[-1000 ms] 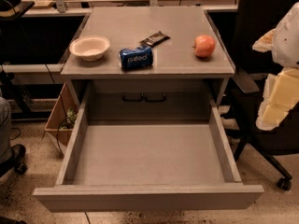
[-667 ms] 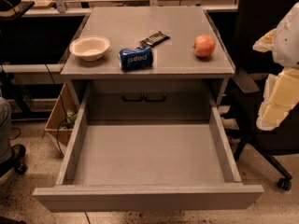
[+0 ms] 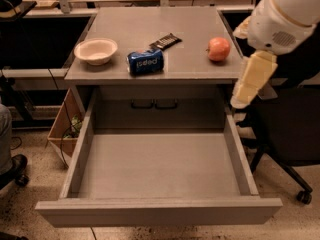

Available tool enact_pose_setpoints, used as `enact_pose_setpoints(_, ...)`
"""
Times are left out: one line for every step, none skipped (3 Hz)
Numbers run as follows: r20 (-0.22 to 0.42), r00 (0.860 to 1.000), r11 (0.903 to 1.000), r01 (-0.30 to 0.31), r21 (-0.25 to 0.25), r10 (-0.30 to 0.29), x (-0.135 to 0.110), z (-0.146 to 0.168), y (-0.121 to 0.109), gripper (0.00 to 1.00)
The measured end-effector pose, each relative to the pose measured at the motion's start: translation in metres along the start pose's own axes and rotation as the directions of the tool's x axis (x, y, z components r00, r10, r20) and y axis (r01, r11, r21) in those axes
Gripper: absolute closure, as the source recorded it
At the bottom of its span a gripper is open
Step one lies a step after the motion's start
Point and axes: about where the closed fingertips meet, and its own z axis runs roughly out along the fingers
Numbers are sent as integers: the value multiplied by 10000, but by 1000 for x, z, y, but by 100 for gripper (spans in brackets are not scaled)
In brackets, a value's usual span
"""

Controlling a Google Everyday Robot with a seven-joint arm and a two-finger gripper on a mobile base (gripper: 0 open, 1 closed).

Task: Place pepsi can into top drawer

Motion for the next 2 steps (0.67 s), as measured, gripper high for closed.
enact_pose_setpoints(677,9972,9995,316,64,-319,-44,23,-33,0)
enact_pose_setpoints(1300,9901,9983,562,-170,-535,-87,57,-50,0)
